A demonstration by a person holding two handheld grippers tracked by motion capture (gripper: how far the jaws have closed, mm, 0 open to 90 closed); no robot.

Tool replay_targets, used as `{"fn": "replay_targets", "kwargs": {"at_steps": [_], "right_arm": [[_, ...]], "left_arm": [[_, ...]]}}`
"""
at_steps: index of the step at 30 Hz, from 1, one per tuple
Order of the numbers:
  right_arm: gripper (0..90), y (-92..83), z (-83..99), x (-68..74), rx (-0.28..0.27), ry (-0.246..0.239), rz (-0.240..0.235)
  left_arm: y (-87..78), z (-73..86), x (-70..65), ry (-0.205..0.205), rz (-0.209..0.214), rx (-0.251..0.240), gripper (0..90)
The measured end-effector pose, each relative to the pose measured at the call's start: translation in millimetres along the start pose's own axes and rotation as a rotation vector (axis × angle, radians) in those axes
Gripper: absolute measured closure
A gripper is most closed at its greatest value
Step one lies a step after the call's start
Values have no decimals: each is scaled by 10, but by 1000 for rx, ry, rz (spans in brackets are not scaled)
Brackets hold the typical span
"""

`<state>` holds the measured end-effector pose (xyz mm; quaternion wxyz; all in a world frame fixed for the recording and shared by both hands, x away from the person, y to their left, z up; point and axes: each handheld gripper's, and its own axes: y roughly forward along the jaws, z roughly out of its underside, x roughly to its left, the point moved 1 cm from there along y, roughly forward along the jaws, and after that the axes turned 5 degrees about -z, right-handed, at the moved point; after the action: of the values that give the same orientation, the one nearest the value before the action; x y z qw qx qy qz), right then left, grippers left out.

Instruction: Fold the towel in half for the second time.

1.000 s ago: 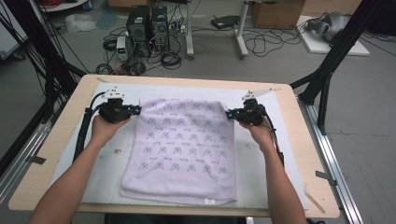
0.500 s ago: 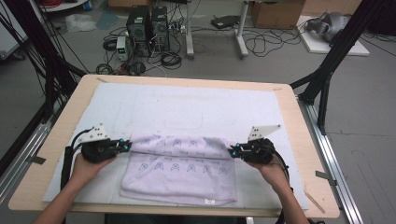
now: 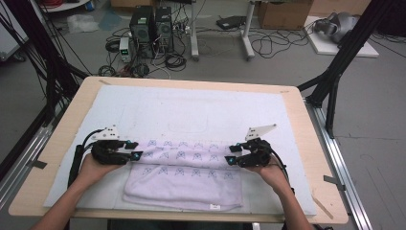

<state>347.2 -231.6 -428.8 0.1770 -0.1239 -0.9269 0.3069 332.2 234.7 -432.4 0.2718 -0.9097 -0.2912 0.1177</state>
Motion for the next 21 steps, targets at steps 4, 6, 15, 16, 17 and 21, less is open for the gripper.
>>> {"fn": "replay_targets", "kwargs": {"at_steps": [4,6,15,16,17,21], "right_arm": [[847,-11,-13,88,30,-60,-19],[850,-98,-33,176,0,-82,-28],[654,-413,100,506,-96,-91,-105],[633,-423,81,449,-100,-78,-77],[612,-414,64,385,-103,-66,-47],[492,-299,34,111,-44,-17,95]], "left_arm": [[-98,16,-51,12,8,-29,840],[-191,29,-104,21,14,-46,841],[-494,107,-399,61,114,-46,558],[-482,70,-373,60,100,-49,542],[-457,31,-340,58,78,-50,526],[-245,-85,-138,30,-16,-30,514]]}}
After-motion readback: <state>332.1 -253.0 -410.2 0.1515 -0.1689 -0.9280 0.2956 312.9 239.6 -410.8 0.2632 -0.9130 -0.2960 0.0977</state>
